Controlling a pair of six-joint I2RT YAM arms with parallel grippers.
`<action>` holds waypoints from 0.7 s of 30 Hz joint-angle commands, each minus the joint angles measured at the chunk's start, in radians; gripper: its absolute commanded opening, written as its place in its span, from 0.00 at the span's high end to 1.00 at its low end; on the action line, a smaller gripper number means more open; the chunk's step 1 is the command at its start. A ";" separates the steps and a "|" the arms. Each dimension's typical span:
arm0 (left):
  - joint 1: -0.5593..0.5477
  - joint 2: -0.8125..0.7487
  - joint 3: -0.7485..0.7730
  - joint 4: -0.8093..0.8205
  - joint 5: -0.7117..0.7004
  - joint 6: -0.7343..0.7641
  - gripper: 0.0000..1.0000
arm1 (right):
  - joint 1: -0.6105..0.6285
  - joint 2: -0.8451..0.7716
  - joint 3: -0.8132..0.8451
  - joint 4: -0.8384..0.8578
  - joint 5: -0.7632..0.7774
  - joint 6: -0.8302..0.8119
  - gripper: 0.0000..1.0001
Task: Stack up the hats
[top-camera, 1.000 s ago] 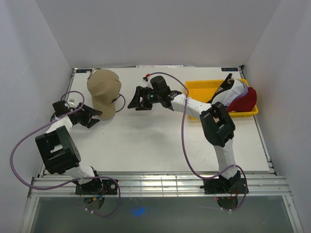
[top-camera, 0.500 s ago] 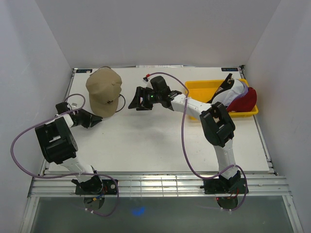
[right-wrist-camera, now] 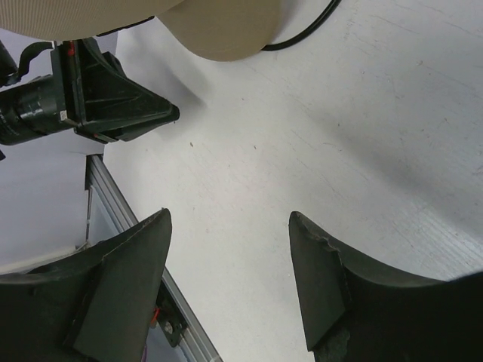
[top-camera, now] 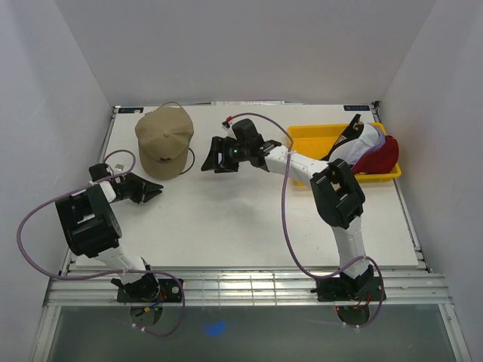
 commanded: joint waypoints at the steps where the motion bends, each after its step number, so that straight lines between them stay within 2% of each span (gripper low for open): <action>1: -0.005 -0.098 -0.033 -0.017 0.028 0.026 0.68 | 0.007 -0.042 0.053 -0.004 0.019 -0.027 0.31; 14: -0.037 -0.367 -0.076 -0.140 -0.004 0.072 0.80 | 0.007 -0.034 0.085 -0.029 0.030 -0.045 0.31; 19: -0.040 -0.467 0.023 -0.160 -0.036 0.035 0.81 | 0.007 -0.025 0.157 -0.064 0.042 -0.080 0.30; 21: -0.046 -0.489 0.068 -0.160 -0.071 0.014 0.78 | 0.007 -0.014 0.195 -0.095 0.052 -0.102 0.30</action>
